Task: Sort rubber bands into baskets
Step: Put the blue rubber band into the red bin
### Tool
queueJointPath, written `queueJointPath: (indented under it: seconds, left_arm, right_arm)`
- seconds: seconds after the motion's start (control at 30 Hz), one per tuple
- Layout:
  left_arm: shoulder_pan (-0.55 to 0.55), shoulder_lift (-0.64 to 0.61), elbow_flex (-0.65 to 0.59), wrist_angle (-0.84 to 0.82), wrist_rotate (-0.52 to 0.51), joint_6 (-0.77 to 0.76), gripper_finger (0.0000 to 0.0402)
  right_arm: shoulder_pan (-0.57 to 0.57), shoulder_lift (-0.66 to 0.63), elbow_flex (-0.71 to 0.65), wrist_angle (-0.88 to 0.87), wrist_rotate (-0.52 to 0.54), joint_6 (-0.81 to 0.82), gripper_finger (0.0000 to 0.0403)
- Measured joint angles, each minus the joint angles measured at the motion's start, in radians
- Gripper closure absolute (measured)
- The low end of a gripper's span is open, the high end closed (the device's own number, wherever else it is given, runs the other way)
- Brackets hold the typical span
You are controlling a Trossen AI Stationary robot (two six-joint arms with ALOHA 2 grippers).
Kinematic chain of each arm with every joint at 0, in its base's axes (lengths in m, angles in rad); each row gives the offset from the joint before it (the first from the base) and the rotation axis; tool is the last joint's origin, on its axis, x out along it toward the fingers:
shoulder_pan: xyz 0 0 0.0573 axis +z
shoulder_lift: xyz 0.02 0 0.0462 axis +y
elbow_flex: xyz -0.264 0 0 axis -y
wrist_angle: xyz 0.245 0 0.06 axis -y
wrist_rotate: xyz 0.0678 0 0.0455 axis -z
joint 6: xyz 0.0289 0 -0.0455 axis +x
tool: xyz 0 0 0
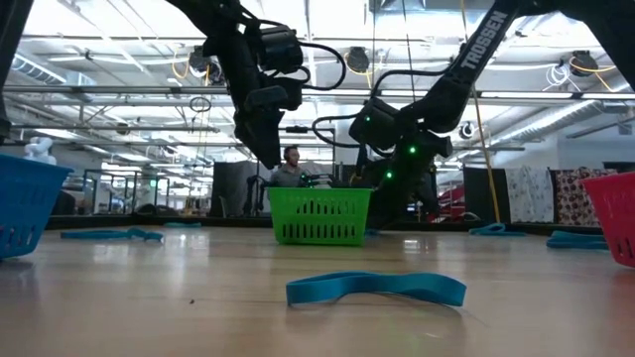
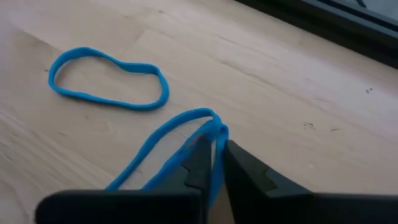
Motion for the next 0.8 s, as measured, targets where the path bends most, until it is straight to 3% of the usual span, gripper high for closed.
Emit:
queueJointPath:
  seconds: [0.17, 0.47, 0.67, 0.8]
  left_arm:
    - [0.0, 0.001, 0.0, 0.0, 0.0, 0.0, 0.0169]
    - [0.0, 0.001, -0.009, 0.029, 0.058, 0.015, 0.0169]
    - [0.0, 0.001, -0.151, 0.255, 0.235, 0.017, 0.0169]
    - [0.0, 0.001, -0.287, 0.546, 0.386, -0.061, 0.0169]
  right_arm:
    - [0.003, -0.016, -0.004, 0.003, 0.0, -0.048, 0.0399]
    - [0.005, -0.216, -0.008, -0.063, -0.002, -0.131, 0.0402]
    - [0.032, -0.395, -0.061, -0.045, -0.055, -0.179, 0.0402]
    - [0.064, -0.526, -0.165, 0.05, -0.169, -0.193, 0.0402]
